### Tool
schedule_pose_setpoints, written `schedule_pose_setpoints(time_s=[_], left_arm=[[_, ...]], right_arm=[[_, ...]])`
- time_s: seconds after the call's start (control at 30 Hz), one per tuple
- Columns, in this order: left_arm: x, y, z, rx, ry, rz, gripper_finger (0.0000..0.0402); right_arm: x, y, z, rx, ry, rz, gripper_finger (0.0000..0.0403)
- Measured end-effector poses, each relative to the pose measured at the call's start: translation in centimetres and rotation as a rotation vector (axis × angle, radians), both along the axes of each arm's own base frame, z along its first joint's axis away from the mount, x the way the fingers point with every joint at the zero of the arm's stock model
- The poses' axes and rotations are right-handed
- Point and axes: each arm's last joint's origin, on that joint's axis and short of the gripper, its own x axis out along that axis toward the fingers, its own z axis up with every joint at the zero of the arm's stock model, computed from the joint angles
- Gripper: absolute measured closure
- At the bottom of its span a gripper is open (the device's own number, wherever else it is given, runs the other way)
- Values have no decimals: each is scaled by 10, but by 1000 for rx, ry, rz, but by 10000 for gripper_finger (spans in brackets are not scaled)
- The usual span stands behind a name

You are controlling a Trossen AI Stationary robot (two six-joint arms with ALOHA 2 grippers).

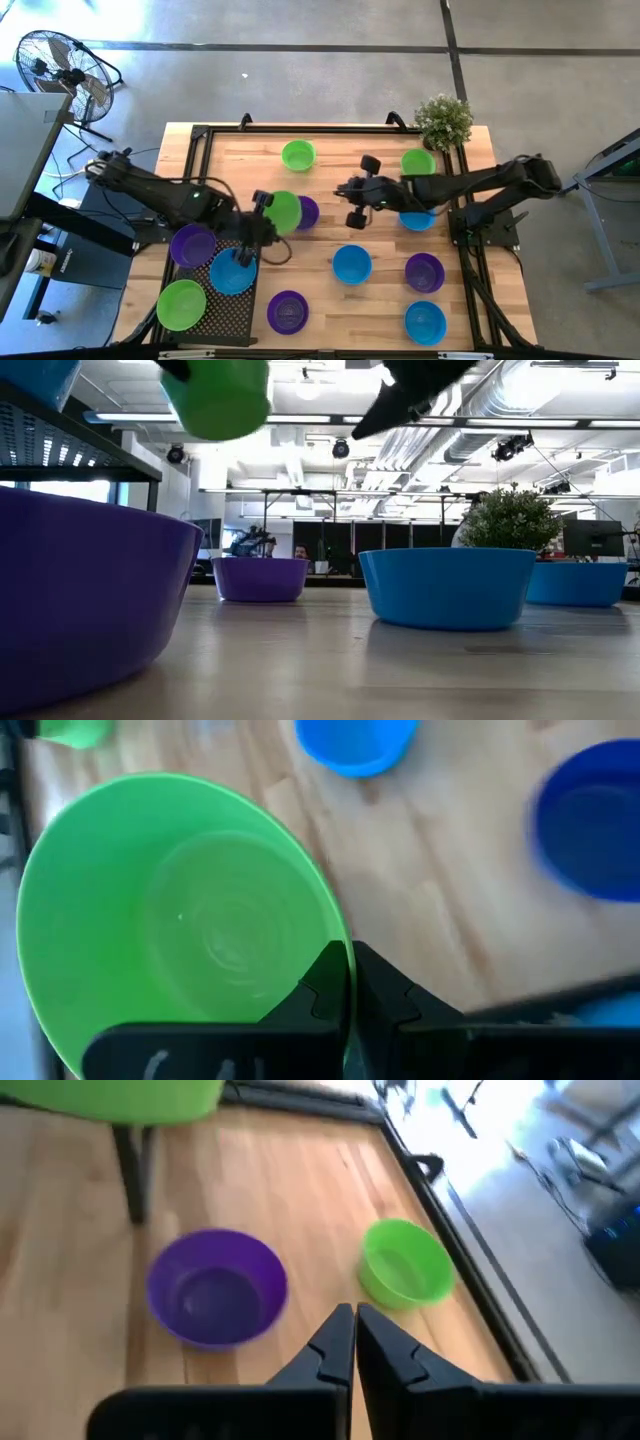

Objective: Pick & Place Mini bowls
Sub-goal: Stack the green bowl on the other green bowl on the shelf

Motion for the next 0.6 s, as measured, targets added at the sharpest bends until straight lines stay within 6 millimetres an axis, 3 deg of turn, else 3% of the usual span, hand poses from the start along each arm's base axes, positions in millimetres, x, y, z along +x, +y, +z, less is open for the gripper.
schedule_pose_setpoints(time_s=[0.33, 0.6], left_arm=[[-49, -37, 38, -117, 120, 27, 401], [-76, -74, 64, -91, 157, 24, 401]], right_arm=[[-51, -4, -39, 20, -325, 67, 401], [-62, -5, -46, 35, -365, 62, 402]])
